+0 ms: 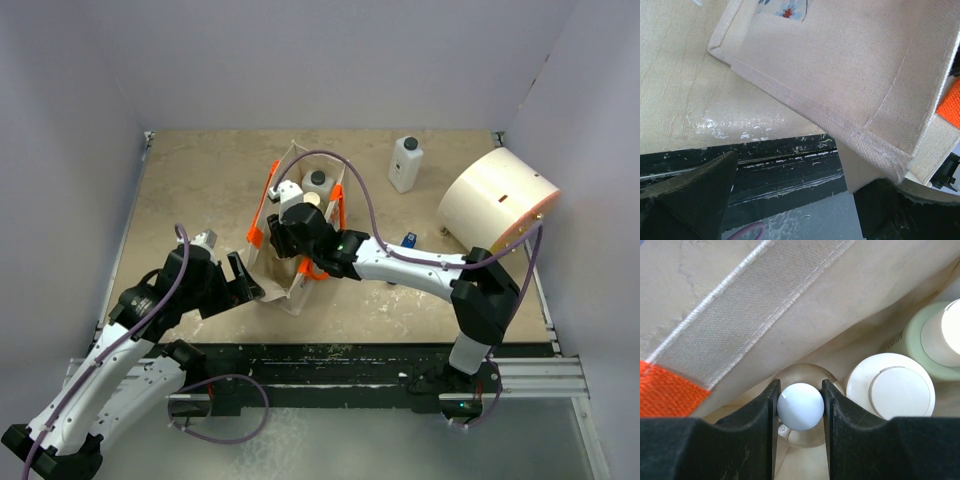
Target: Take the personal care products out of the canvas bag
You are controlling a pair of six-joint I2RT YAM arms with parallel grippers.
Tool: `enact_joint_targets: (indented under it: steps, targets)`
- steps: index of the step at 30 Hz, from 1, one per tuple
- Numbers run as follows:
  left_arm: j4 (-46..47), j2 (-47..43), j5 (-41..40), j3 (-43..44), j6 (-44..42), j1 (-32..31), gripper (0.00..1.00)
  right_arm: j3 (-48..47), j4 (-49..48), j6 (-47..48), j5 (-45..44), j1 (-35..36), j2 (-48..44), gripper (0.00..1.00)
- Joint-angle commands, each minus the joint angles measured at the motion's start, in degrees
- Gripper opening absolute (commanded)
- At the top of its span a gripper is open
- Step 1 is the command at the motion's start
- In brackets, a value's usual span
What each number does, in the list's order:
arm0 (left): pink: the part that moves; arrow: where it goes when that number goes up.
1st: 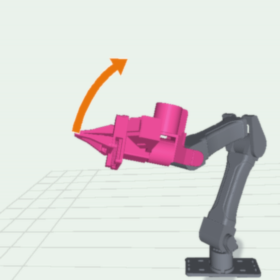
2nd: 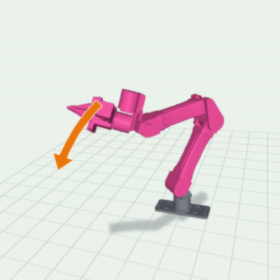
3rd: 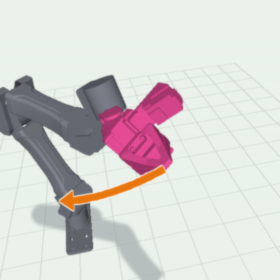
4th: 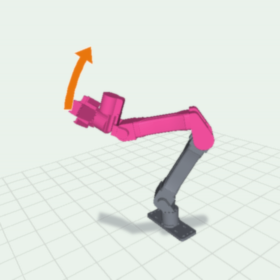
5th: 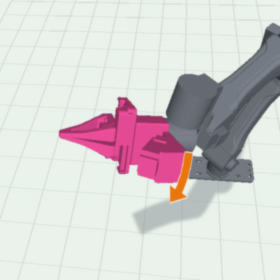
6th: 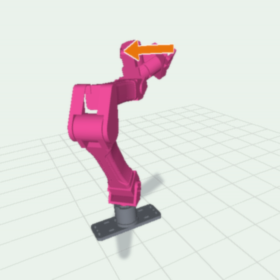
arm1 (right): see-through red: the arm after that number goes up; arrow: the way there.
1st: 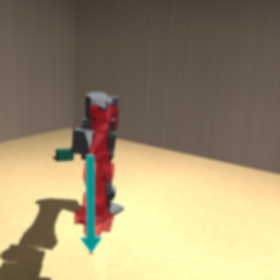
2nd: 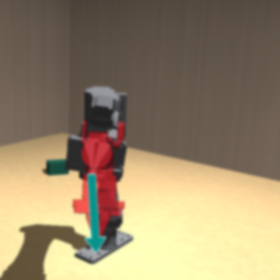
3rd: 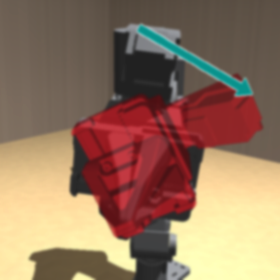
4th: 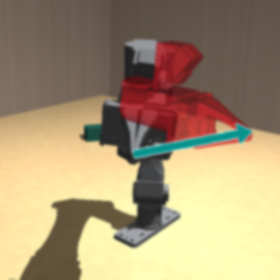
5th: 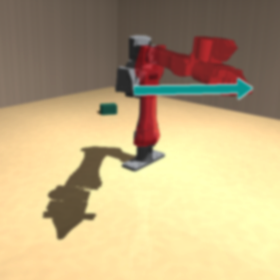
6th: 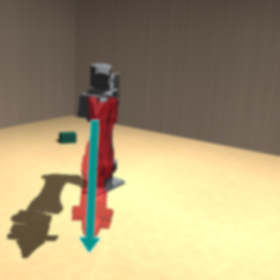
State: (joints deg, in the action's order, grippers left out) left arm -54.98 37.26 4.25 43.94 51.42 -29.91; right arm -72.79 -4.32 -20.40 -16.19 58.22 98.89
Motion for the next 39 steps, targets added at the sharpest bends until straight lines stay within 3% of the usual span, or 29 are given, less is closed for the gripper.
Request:
enact_joint_targets:
  steps: [1,25,32,39]
  targets:
    - [-2.2,0.3,-0.8,0.4,-1.4,0.6,0.93,-8.4,-0.4,-5.1,-1.2,0.2,-6.3,0.0]
    - [-1.7,0.7,0.0,0.3,-1.8,1.3,0.93,-21.3,12.8,-9.4,0.4,-1.3,-9.6,0.0]
    - [-1.7,0.8,0.1,0.3,-1.9,1.4,0.93,-27.3,18.3,-9.4,4.0,-5.3,-12.0,0.0]
    - [-1.7,0.7,0.1,0.4,-2.0,1.6,0.93,-32.2,22.9,-7.7,9.7,-13.7,-17.0,0.0]
